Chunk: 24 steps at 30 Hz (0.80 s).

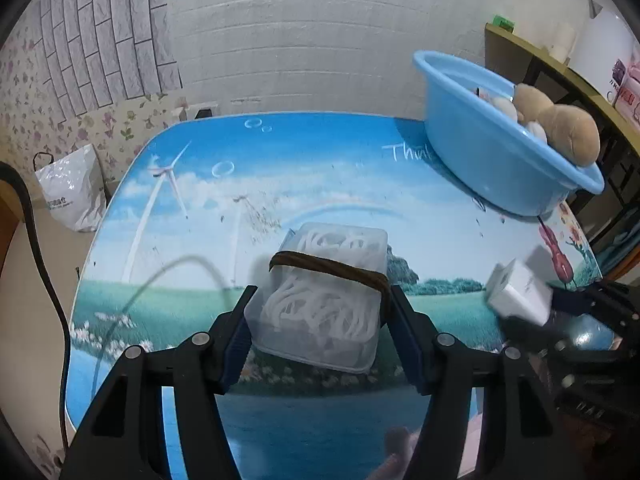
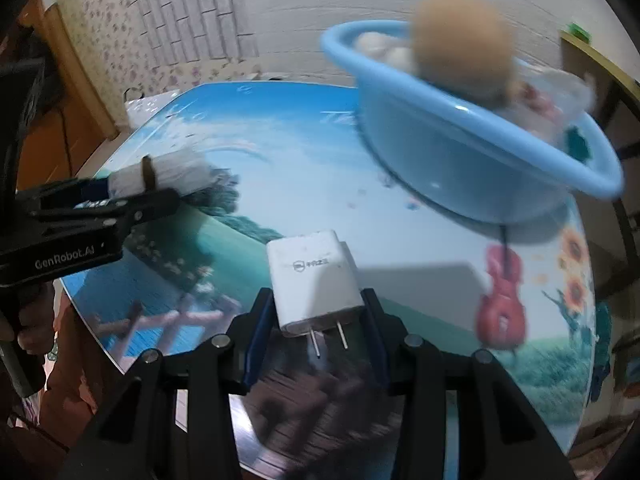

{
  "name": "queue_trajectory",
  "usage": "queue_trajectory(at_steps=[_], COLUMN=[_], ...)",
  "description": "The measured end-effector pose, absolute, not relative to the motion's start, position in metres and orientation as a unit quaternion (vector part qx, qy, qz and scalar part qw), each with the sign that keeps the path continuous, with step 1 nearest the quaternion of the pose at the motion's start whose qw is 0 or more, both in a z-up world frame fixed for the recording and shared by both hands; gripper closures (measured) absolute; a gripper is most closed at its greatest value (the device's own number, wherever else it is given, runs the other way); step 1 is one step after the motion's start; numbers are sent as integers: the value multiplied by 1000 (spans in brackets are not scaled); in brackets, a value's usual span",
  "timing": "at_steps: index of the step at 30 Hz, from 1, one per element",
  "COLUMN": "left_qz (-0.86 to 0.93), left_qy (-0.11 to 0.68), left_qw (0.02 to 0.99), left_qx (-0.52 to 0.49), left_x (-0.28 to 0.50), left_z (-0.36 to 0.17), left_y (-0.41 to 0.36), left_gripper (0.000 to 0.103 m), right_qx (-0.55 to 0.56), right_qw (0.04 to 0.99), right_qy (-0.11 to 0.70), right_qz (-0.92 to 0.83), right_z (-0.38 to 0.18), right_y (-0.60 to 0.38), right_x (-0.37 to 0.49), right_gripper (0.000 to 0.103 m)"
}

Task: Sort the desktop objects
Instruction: 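Grasp the white charger plug with the right tool while the left holds the cable box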

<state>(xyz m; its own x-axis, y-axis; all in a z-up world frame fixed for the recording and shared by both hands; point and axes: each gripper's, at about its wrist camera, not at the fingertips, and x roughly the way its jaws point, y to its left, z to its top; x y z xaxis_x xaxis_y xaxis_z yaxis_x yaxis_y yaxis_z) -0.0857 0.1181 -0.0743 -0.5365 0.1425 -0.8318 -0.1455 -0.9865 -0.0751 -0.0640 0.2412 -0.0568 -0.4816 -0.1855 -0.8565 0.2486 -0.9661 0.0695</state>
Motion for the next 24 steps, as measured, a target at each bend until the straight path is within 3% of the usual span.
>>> queue_trajectory(at_steps=[20, 24], left_qz=[866, 867], left_qy=[28, 38], left_qw=[77, 79], left_qx=[-493, -490], left_x=[-80, -80], left_z=[-86, -87], left_y=[132, 134], left_gripper=[41, 38], right_qx=[473, 478], right_qw=[100, 104], right_qy=[16, 29], right_qz=[-875, -872], right_z=[-54, -60], right_y=[271, 271], right_x=[-59, -65], right_gripper=[62, 56])
